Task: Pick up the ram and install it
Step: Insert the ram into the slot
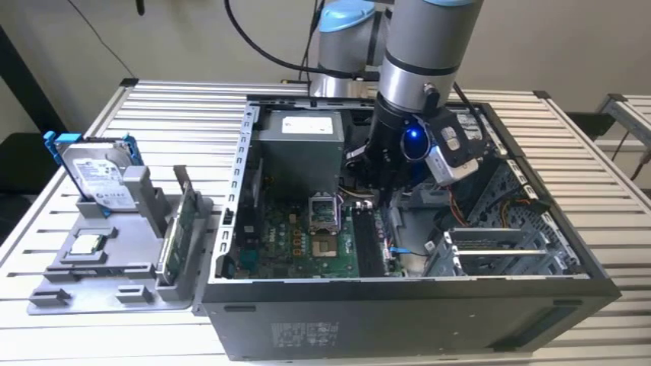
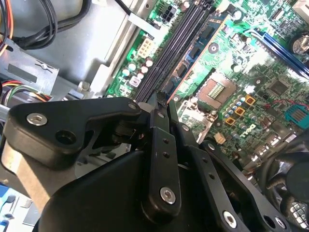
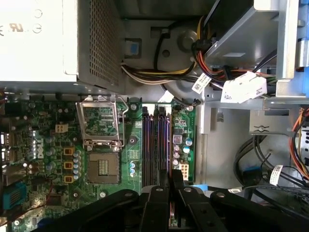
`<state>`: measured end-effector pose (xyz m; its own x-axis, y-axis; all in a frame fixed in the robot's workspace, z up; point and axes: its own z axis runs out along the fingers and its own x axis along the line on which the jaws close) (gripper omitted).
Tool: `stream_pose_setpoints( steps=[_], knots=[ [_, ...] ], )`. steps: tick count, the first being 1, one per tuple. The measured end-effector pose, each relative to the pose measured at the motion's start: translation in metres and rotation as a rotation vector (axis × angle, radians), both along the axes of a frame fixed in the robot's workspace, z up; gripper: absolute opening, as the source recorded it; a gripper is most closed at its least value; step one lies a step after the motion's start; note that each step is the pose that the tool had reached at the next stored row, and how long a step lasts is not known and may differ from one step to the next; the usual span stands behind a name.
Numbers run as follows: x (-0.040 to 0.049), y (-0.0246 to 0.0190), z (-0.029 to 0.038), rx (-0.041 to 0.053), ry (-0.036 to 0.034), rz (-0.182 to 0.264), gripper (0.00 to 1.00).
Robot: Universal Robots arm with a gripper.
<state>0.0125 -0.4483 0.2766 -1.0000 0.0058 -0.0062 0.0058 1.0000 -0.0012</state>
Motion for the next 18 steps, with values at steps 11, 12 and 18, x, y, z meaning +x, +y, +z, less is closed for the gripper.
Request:
stream_pose_setpoints(
  steps=[11, 12, 18],
  knots=[
    [0.0004, 0.0001, -0.0142, -0.0004, 0.0001, 0.0, 0.14],
    [0.0004, 0.0001, -0.016, -0.0003, 0.0, 0.0, 0.14],
    [0.0009, 0.0002, -0.0254, -0.0007, 0.0001, 0.0, 0.14]
  ],
)
